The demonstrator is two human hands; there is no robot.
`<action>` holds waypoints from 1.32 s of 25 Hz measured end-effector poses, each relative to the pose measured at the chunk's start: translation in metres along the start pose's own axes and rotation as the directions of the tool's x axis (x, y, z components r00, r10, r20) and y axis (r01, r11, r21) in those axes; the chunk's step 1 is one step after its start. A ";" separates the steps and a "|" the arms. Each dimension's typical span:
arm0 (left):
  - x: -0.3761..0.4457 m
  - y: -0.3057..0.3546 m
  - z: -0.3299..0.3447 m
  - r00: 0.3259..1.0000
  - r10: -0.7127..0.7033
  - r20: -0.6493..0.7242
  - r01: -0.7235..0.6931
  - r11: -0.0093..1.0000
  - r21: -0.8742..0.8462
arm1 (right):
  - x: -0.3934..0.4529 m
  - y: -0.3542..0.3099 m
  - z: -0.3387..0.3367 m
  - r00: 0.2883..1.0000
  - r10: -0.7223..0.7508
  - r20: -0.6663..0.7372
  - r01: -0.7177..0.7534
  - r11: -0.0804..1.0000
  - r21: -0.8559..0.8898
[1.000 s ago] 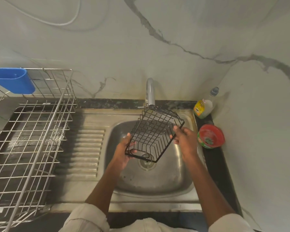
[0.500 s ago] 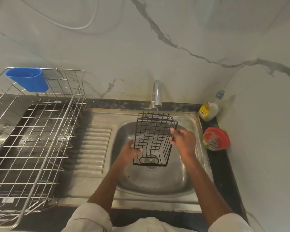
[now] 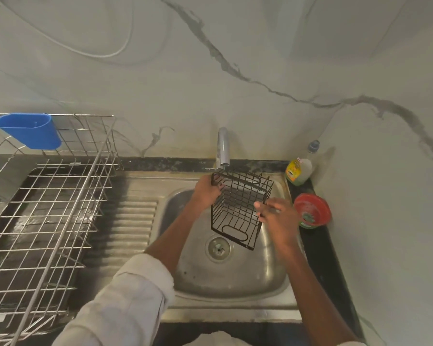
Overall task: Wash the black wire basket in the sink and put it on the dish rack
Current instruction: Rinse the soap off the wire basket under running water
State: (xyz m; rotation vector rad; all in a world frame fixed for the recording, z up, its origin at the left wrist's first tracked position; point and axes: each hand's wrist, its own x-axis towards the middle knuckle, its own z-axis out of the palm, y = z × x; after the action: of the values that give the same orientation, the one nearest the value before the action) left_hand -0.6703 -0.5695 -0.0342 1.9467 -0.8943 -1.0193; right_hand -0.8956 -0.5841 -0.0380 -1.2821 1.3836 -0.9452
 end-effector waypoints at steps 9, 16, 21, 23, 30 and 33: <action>-0.031 -0.005 -0.027 0.991 0.067 0.118 -0.064 0.998 -0.026 | 0.000 0.008 -0.006 0.987 -0.062 0.151 0.061 0.998 0.011; -0.051 -0.023 -0.040 0.997 0.059 -0.047 -0.063 0.994 -0.092 | 0.010 -0.002 0.020 0.984 -0.074 0.163 0.075 0.997 -0.002; -0.078 -0.029 -0.055 0.989 0.048 -0.140 -0.072 0.982 -0.175 | 0.024 -0.007 0.048 0.963 -0.060 0.264 0.083 0.994 -0.076; -0.091 -0.031 -0.060 0.986 0.045 -0.158 -0.076 0.977 -0.200 | 0.026 -0.012 0.058 0.945 -0.052 0.323 0.090 0.991 -0.102; -0.122 -0.036 -0.067 0.968 0.037 -0.247 -0.085 0.979 -0.188 | 0.034 -0.028 0.084 0.892 -0.054 0.448 0.102 0.991 -0.084; -0.128 -0.038 -0.063 0.968 0.014 -0.252 -0.056 0.985 -0.162 | 0.033 -0.029 0.078 0.885 -0.062 0.461 0.106 0.992 -0.071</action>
State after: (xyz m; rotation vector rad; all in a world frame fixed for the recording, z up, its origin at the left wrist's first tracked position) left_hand -0.6631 -0.4271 0.0029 1.8593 -0.6765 -0.7798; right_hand -0.8118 -0.6144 -0.0318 -1.5308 1.0149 -0.5816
